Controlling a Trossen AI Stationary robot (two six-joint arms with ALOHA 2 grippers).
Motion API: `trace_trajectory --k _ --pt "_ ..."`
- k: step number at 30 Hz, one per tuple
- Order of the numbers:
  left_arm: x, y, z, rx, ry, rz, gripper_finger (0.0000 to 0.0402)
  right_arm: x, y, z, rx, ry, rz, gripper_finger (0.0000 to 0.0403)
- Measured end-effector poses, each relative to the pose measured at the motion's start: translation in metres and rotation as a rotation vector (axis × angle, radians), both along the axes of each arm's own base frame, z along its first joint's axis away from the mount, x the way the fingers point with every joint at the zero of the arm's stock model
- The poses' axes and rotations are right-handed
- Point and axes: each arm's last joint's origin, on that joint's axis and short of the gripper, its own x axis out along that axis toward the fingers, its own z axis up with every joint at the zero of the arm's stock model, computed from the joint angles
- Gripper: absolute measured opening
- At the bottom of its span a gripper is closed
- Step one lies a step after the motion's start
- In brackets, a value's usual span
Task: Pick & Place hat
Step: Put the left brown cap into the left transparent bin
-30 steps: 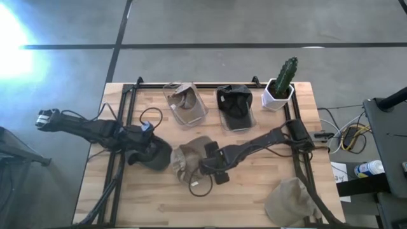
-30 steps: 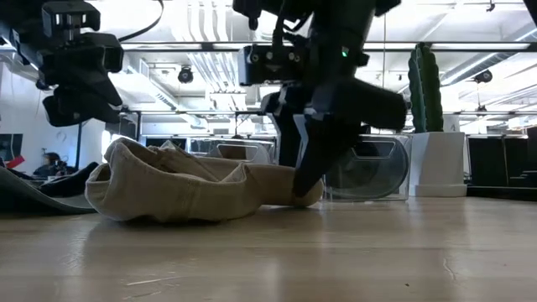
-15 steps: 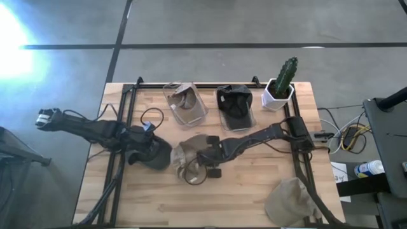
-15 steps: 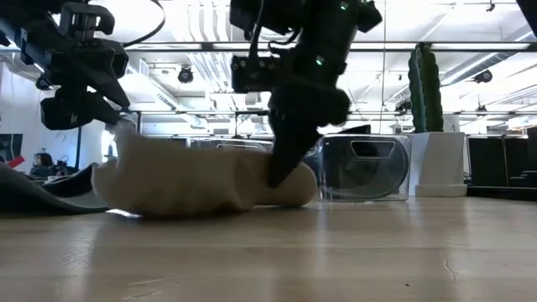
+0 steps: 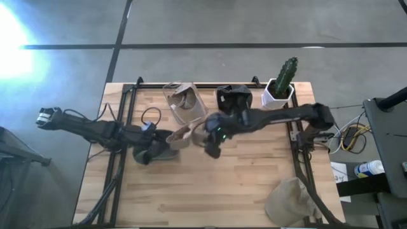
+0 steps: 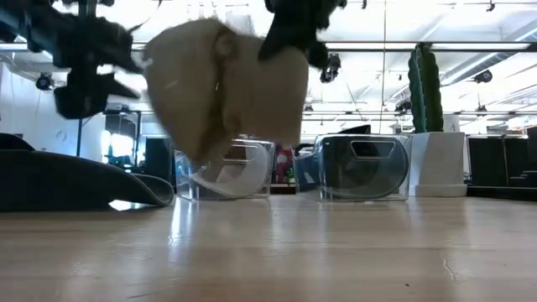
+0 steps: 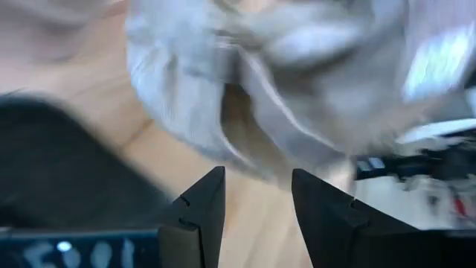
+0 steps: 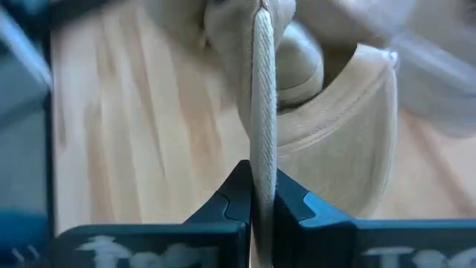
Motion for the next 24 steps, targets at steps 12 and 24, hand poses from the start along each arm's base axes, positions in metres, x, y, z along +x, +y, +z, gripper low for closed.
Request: trace_trajectory --k 12,24 --pt "-0.001 -0.011 0.031 0.061 -0.181 -0.051 0.0149 -0.018 -0.064 0.076 0.007 -0.485 -0.535 0.0014" --pt "-0.001 -0.010 0.044 0.077 -0.221 -0.013 0.0149 0.029 -0.093 0.023 0.107 -0.449 -0.532 0.0013"
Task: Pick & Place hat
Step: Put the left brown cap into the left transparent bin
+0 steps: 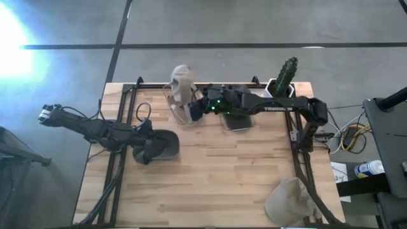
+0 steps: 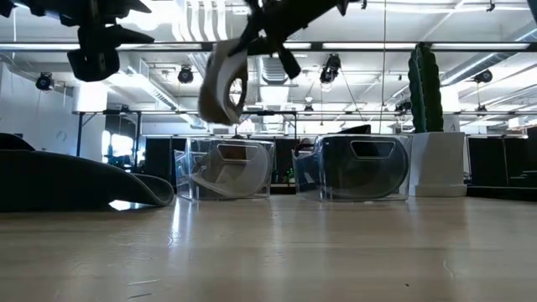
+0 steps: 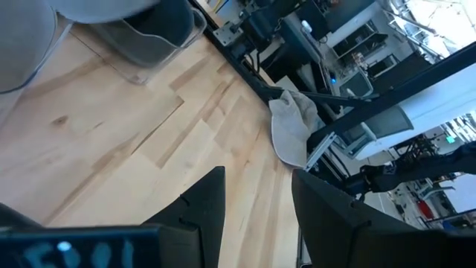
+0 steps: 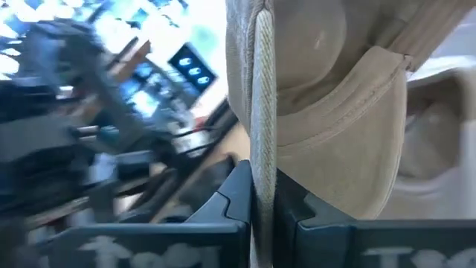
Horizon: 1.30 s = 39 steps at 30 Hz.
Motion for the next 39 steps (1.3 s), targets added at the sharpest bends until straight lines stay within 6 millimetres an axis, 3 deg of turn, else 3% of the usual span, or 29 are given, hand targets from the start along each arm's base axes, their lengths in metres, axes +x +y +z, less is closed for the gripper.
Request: trace_trajectory --k 6,10,13,19,27,33,39 --pt "0.000 0.000 0.004 -0.003 -0.013 -0.001 0.0149 0.009 -0.007 -0.013 -0.157 0.126 -0.009 0.0013" --pt "-0.001 0.000 0.005 -0.002 -0.016 0.003 0.0149 0.021 -0.007 -0.021 -0.089 0.098 0.055 0.0013" --pt "-0.001 0.000 0.005 -0.008 -0.012 0.005 0.0149 0.024 -0.011 -0.025 -0.144 0.180 -0.051 0.0013" --pt "-0.001 0.000 0.003 -0.009 0.000 0.010 0.0149 0.035 -0.013 -0.020 -0.315 0.327 -0.035 0.0013" --pt "-0.002 0.001 0.000 -0.005 0.030 0.013 0.0149 0.071 -0.018 -0.052 -0.180 0.479 0.027 0.0013" --pt "-0.002 0.001 -0.001 -0.025 0.037 0.018 0.0149 0.089 -0.026 -0.095 -0.046 0.642 -0.038 0.0014" --pt "-0.003 0.001 -0.004 -0.029 0.077 0.019 0.0149 0.096 -0.027 -0.098 -0.033 0.683 -0.033 0.0051"
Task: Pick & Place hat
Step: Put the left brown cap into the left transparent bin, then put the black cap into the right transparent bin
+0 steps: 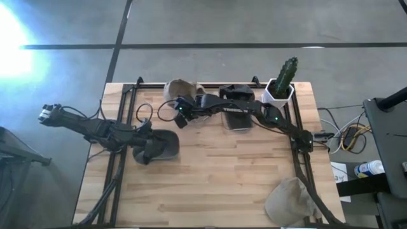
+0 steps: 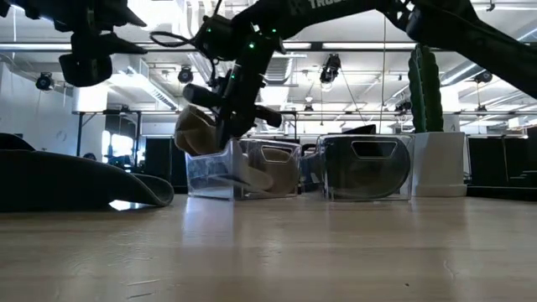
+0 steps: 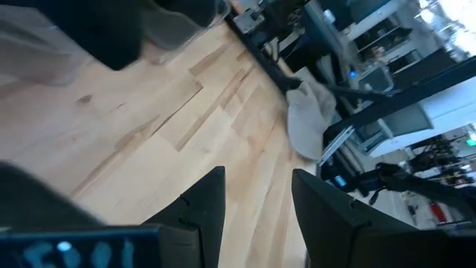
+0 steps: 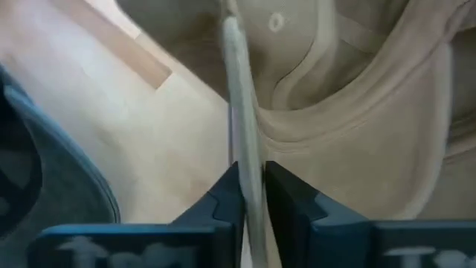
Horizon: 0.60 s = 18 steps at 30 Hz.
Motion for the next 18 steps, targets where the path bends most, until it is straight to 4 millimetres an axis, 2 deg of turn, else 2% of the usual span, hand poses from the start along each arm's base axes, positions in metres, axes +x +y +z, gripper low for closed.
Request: trace_trajectory --k 3,11,14,18 --pt "-0.003 -0.001 -0.005 0.007 0.059 -0.014 0.0149 0.001 0.002 0.003 -0.020 0.004 0.044 0.0080" --pt "-0.011 -0.004 -0.019 -0.005 0.222 -0.068 0.0149 -0.005 0.005 0.028 -0.052 -0.023 0.083 0.0162" --pt "-0.013 -0.007 -0.026 0.016 0.282 -0.112 0.0149 -0.008 0.014 0.046 -0.102 -0.045 0.162 0.0183" --pt "-0.011 -0.018 -0.034 0.050 0.355 -0.239 0.0149 -0.014 0.031 0.076 -0.229 -0.049 0.370 0.0197"
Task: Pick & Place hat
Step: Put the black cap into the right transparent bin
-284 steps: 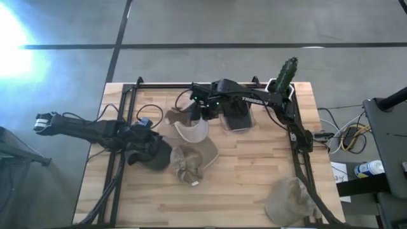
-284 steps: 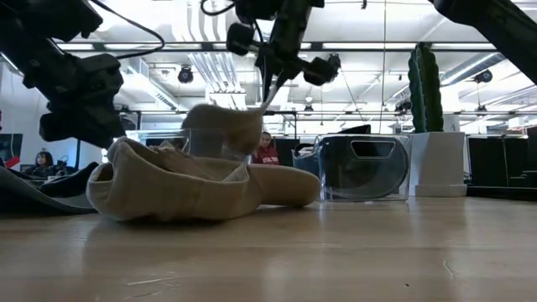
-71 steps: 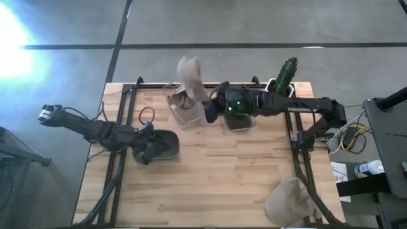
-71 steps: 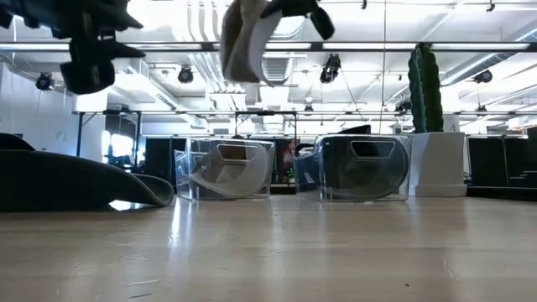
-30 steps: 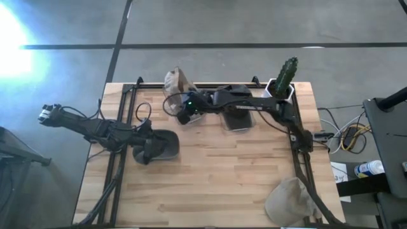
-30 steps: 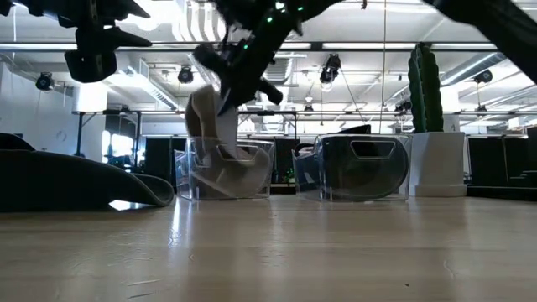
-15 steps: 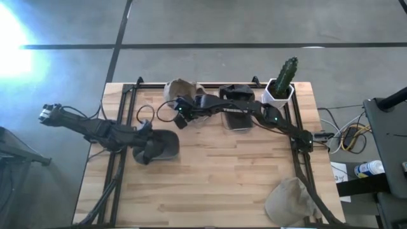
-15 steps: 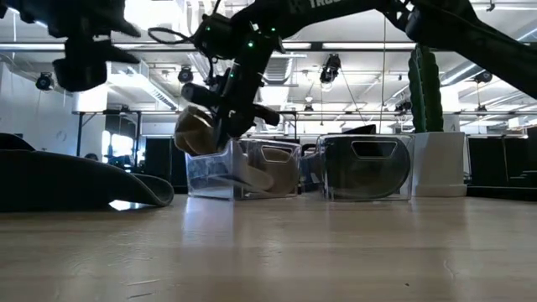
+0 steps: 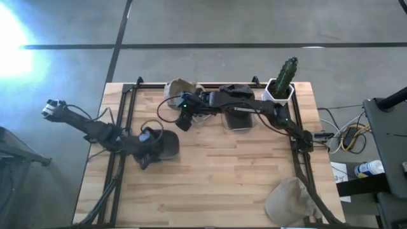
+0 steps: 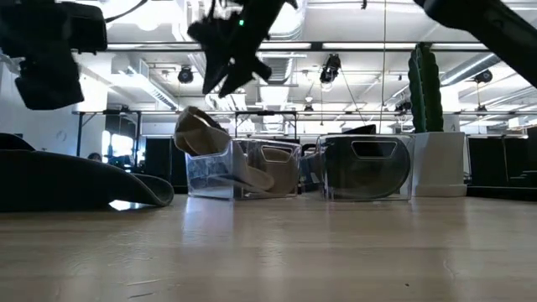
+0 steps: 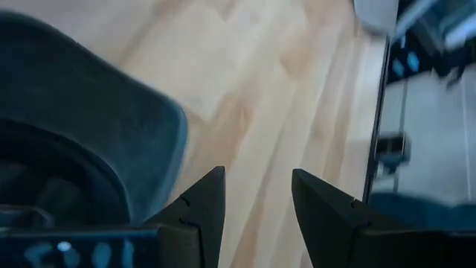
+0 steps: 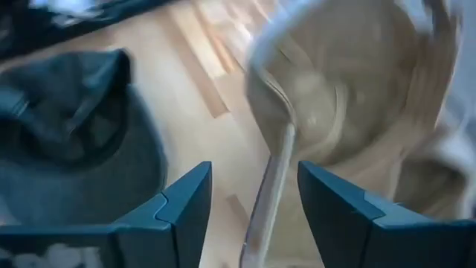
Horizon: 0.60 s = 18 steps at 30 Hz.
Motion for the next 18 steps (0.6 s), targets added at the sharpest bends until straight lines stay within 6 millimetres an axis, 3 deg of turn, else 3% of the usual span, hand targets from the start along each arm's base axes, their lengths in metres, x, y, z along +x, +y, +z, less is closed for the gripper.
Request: trace_trajectory --k 6,9,13,18 --pt "0.008 -0.023 -0.016 0.087 0.108 -0.158 0.0149 -0.010 0.030 0.021 -0.175 0.074 0.275 0.0197" --pt "0.012 -0.030 -0.027 0.185 0.168 -0.204 0.0149 -0.012 0.038 0.025 -0.187 0.074 0.306 0.0196" --pt "0.018 -0.032 -0.037 0.317 0.242 -0.140 0.0149 -0.013 0.046 0.025 -0.177 0.080 0.307 0.0196" --pt "0.026 -0.036 -0.030 0.416 0.270 -0.138 0.0149 -0.017 0.057 0.030 -0.173 0.085 0.330 0.0196"
